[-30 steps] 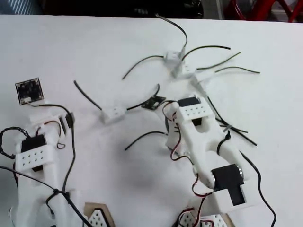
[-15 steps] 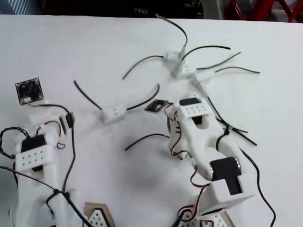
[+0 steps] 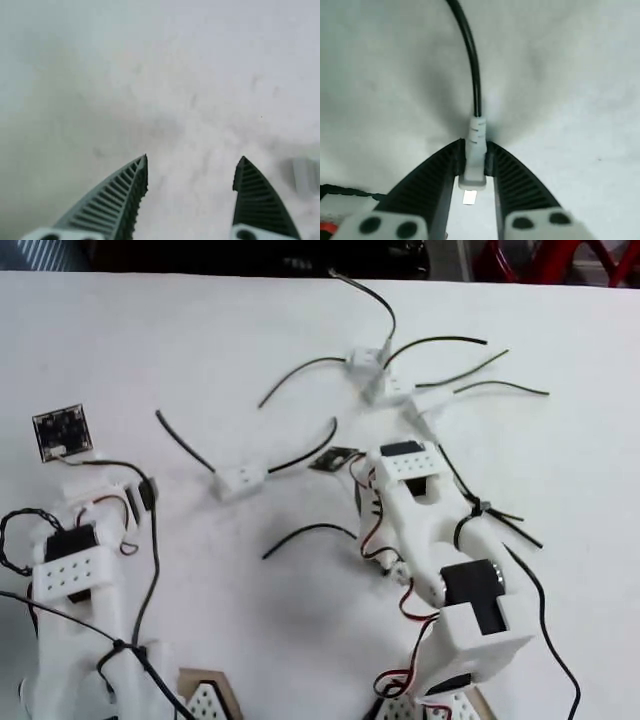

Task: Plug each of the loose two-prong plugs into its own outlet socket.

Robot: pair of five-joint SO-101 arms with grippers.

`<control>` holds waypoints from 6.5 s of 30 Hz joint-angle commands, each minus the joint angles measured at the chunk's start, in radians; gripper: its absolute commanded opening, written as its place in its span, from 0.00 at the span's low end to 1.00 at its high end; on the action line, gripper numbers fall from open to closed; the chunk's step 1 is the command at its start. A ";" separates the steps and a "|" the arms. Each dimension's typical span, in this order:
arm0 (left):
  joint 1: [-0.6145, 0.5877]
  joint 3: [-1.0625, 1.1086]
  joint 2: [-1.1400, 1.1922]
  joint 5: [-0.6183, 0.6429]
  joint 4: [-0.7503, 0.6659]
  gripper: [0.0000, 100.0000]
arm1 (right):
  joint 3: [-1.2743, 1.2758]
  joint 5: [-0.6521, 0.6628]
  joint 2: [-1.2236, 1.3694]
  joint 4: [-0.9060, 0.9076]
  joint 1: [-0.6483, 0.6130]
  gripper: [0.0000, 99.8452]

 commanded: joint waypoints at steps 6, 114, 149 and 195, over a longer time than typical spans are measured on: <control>-0.005 -0.003 -0.027 -0.009 -0.023 0.28 | -0.012 0.006 -0.084 0.019 0.004 0.02; 0.737 -0.115 -0.524 -0.063 0.322 0.28 | 0.637 -0.809 -1.182 -0.740 -0.418 0.02; 0.967 -0.741 0.481 0.273 0.146 0.33 | 0.620 -1.320 -1.182 -1.119 0.510 0.02; 0.983 -2.131 1.604 0.341 0.816 0.20 | 0.620 -1.312 -1.182 -1.115 0.504 0.02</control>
